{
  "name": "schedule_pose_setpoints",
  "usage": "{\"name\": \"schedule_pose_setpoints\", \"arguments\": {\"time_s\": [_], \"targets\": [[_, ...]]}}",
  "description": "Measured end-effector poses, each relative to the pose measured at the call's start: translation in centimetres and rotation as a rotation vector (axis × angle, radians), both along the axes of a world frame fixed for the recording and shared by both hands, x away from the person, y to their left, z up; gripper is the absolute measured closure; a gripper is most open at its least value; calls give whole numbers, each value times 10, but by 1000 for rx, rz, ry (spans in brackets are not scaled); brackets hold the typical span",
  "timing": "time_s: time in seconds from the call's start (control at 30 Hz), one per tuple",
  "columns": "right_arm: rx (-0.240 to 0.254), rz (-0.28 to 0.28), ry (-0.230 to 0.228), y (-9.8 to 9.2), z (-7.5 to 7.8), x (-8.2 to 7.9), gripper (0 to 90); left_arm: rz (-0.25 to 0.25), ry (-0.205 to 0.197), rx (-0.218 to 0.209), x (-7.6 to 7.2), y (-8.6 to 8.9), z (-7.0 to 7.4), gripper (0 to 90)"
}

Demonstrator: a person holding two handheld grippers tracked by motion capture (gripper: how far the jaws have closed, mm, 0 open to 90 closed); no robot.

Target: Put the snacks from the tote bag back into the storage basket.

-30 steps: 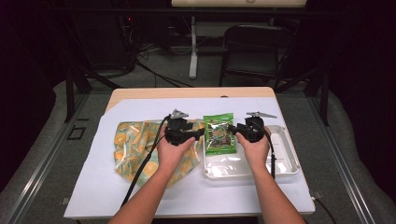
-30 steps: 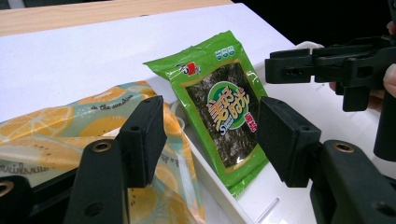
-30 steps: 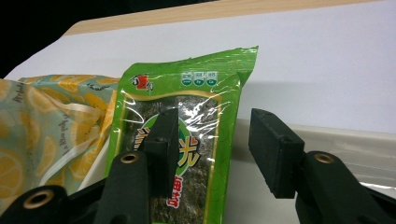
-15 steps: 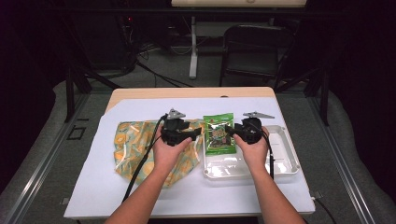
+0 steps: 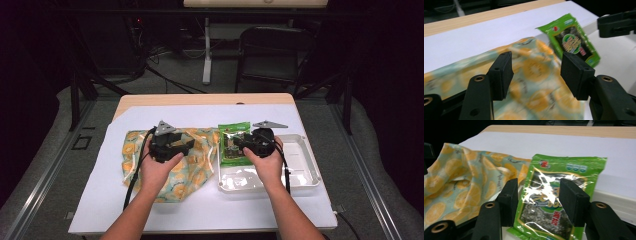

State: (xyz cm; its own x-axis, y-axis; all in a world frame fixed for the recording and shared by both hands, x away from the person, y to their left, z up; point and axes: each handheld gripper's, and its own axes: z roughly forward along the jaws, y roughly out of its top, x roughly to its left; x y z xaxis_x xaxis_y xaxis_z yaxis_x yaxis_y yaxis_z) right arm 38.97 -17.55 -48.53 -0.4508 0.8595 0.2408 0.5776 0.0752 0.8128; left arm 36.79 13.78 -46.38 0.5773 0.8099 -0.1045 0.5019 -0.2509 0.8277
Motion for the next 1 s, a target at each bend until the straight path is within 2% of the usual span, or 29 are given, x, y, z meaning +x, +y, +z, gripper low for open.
{"name": "schedule_pose_setpoints", "arguments": {"time_s": [0.1,0.2,0.27,0.3,0.37,0.57,0.77,0.93,1.0], "targets": [[-36,34,4,10,0,-5,498,13,-3,31,-8,16,-3,429],[-43,58,-7,17,-4,-15,500,33,-5,48,-16,31,-8,430],[-61,73,-11,20,-6,-23,505,47,-2,43,-20,41,-13,431],[-53,79,-17,21,-7,-27,505,57,0,28,-22,45,-15,432],[-37,89,-34,23,-9,-34,505,65,6,23,-26,53,-21,432],[-43,137,-60,23,-20,-53,505,92,26,21,-35,72,-39,436],[-65,171,-69,24,-30,-55,505,105,39,3,-40,85,-53,439],[-79,215,-65,32,-36,-57,524,118,56,14,-42,90,-61,439],[-94,217,-76,34,-35,-58,523,127,64,-7,-42,92,-63,439]]}}
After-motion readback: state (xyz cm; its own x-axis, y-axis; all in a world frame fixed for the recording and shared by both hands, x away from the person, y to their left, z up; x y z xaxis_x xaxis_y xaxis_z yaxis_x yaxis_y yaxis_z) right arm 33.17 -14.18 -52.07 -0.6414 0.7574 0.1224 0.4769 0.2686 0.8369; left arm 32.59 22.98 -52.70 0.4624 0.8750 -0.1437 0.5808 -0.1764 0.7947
